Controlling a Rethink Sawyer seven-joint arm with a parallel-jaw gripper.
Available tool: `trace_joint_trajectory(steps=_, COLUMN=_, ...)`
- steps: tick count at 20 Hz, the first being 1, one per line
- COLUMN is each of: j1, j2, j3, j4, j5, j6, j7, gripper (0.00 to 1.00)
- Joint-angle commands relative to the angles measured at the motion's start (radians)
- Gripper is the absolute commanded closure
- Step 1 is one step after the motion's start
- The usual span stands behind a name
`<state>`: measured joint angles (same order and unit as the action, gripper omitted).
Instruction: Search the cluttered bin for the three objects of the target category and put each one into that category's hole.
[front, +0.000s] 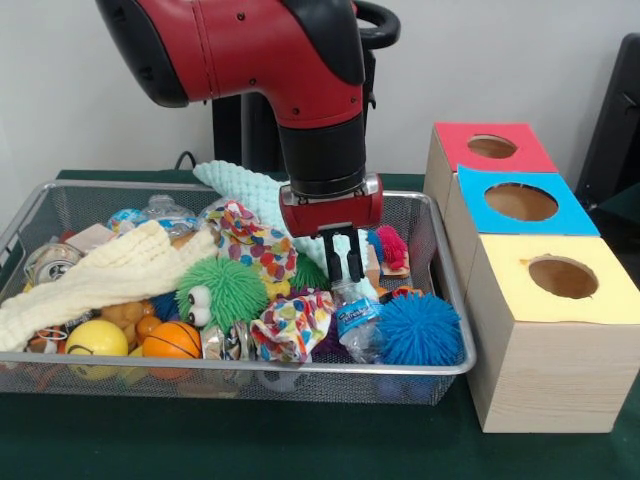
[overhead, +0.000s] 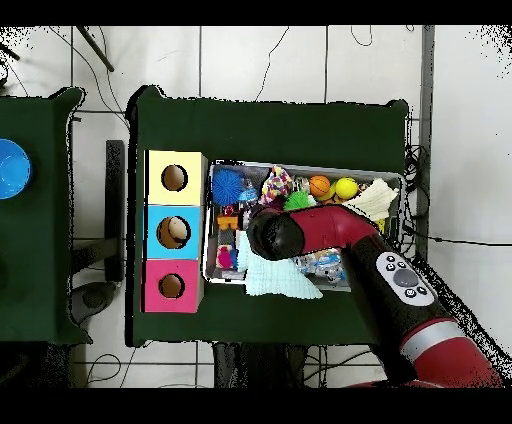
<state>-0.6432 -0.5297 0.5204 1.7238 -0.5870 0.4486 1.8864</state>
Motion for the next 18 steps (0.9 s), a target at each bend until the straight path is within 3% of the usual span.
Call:
trace_joint_trajectory(steps=1, j1=0.015, j2=-0.004, j3=0.010, j4=-0.084, j5=-0.031, j6=0.000, j7=-0.041, gripper=1.00)
trace_joint_trajectory(steps=6, j1=0.008, j2=-0.056, j3=0.016, j4=-0.044, j5=-0.007, j6=0.025, j7=-0.032, gripper=1.00)
trace_joint_trajectory(steps=13, j1=0.003, j2=-0.227, j3=0.031, j4=0.053, j5=0.087, j6=0.128, j7=-0.017, gripper=1.00)
trace_joint_trajectory(steps=18, j1=0.005, j2=-0.270, j3=0.019, j4=0.079, j5=0.107, j6=0.128, j7=-0.017, gripper=1.00)
